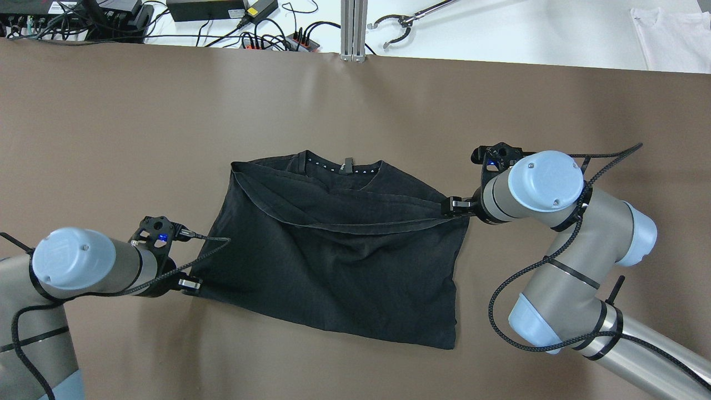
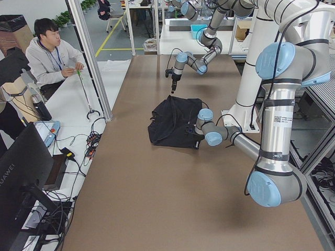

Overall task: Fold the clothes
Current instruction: 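Grasp the folded side with the left gripper and fold it toward the right gripper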

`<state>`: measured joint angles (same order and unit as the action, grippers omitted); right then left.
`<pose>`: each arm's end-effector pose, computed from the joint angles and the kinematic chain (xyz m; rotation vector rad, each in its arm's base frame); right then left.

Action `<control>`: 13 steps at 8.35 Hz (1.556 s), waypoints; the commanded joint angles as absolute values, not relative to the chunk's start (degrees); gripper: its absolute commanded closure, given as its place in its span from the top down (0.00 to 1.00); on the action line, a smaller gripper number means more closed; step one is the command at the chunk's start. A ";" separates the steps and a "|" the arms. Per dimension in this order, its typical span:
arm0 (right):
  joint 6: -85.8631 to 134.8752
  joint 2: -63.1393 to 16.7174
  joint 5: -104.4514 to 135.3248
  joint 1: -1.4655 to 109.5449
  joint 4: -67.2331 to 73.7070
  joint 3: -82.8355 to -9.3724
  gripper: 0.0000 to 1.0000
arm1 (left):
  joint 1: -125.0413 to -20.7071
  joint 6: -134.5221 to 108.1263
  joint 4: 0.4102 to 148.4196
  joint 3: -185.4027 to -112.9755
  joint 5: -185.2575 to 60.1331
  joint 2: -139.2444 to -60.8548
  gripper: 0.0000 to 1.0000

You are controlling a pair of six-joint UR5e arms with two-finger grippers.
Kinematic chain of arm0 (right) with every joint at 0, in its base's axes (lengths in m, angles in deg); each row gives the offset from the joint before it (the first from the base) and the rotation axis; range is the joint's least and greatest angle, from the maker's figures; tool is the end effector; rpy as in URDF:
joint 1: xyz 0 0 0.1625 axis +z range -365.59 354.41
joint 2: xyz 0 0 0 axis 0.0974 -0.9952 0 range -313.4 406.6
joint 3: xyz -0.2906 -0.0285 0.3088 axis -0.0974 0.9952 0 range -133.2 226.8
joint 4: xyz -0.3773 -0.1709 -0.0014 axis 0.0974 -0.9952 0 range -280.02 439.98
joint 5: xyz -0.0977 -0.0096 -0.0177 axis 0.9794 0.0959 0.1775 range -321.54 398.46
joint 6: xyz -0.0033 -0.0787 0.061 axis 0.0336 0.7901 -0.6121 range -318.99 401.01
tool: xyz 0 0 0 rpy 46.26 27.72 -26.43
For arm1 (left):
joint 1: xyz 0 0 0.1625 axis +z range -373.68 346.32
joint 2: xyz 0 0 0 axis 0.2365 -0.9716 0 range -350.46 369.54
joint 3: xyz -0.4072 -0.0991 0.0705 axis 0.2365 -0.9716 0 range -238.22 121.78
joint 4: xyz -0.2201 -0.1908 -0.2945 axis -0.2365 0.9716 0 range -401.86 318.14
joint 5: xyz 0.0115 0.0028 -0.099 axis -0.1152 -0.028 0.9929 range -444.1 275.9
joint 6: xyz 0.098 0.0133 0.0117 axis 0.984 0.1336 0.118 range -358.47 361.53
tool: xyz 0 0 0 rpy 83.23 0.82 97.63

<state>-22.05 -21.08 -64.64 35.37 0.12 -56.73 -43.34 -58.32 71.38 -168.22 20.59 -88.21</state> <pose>-0.3943 -0.4890 0.3217 0.2672 -0.7840 0.1387 0.4176 -0.3622 0.3840 0.2342 0.8864 0.1219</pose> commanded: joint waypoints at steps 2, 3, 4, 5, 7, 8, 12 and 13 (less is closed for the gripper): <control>-22.10 -21.08 -64.64 35.37 0.18 -56.64 0.94 | -56.18 -47.71 70.99 -161.01 23.64 -92.90 0.00; -22.10 -21.17 -64.64 35.37 0.18 -56.64 0.94 | -59.52 -44.90 70.99 -154.87 23.83 -98.24 0.00; -22.19 -21.25 -64.64 35.37 0.18 -56.64 0.94 | -61.91 -42.26 71.07 -148.46 24.10 -103.78 0.00; -22.45 -21.34 -64.64 35.28 0.18 -56.73 0.94 | -63.58 -41.02 71.07 -142.39 24.10 -109.14 0.00; -22.36 -21.43 -64.64 35.28 0.18 -56.73 0.94 | -65.96 -39.26 71.34 -129.30 23.57 -119.25 0.00; -22.36 -21.52 -64.64 35.28 0.18 -56.73 0.94 | -66.76 -38.55 71.69 -121.49 23.48 -124.96 0.00; -22.36 -21.52 -64.64 35.28 0.18 -56.73 0.94 | -67.46 -36.97 81.36 -97.95 22.78 -138.90 0.00; -22.45 -21.52 -64.64 35.28 0.18 -56.73 0.94 | -68.69 -34.35 81.36 -97.95 23.30 -138.90 0.21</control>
<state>-22.43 -21.51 -64.64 35.28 0.18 -56.78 -67.34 -37.36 79.76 -100.68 22.90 -137.55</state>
